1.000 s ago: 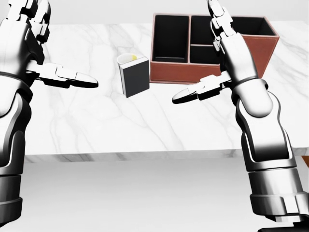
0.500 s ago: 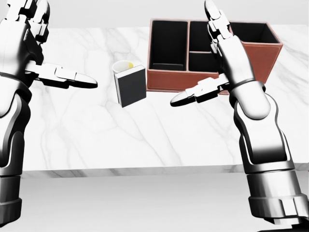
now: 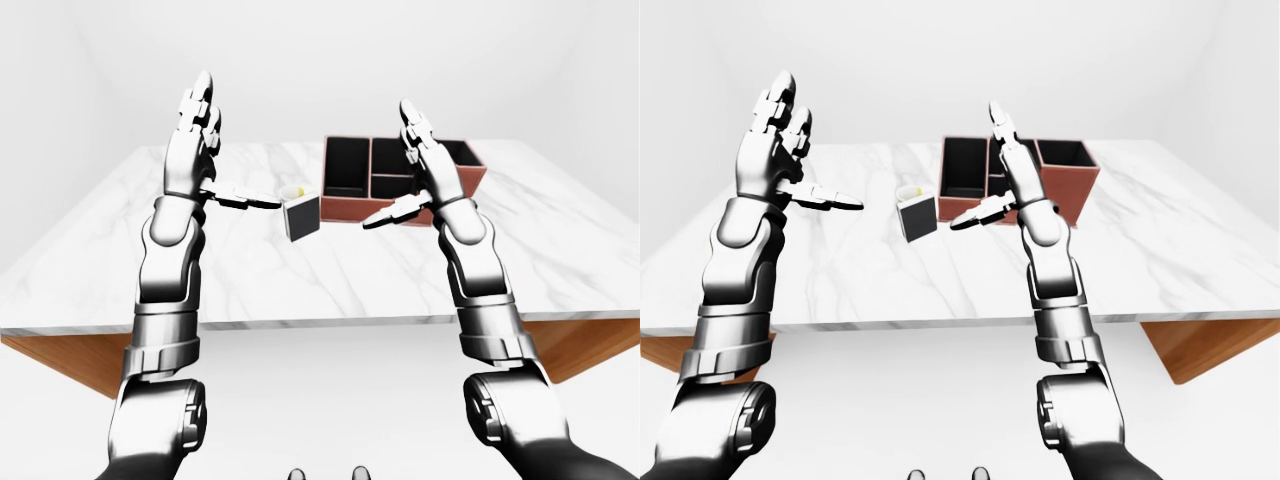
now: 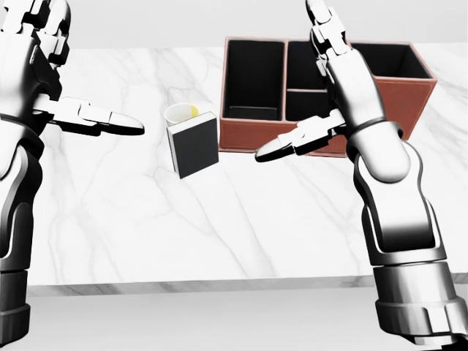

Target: Pick up the book and place it in the caddy.

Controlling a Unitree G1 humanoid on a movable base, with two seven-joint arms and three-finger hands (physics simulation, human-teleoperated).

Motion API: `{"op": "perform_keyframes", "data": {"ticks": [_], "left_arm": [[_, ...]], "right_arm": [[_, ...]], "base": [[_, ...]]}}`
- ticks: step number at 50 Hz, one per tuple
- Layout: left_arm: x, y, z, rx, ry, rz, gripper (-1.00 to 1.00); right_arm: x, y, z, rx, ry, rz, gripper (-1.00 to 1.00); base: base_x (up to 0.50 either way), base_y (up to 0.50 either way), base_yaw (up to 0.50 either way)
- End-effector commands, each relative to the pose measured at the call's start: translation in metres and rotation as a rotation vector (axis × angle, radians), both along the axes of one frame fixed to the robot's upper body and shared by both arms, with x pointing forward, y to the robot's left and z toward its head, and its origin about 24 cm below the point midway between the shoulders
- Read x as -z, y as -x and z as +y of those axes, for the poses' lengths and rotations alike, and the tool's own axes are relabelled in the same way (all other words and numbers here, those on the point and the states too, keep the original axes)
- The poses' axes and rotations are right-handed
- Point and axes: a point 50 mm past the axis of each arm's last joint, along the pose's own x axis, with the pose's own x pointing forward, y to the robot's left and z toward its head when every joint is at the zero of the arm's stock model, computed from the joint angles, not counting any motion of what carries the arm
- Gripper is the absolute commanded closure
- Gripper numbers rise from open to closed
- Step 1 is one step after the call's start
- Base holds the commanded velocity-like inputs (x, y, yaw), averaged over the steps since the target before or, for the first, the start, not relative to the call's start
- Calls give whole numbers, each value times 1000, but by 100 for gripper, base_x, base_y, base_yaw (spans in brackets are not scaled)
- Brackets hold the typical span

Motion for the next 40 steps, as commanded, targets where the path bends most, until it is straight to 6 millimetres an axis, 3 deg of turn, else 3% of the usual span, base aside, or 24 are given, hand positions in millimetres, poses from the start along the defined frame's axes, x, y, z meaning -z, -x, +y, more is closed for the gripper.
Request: {"op": "perform_keyframes", "data": {"ticks": [1,40], "left_arm": [[0,2,0,1,0,-5,-100],[7,-4,2,-11,6,36,-100]], "right_arm": [[-3,4,3,-12,15,-21,-100],[11,-3,4,2,20,43,-100]], "base": [[18,0,0],[16,0,0]]}}
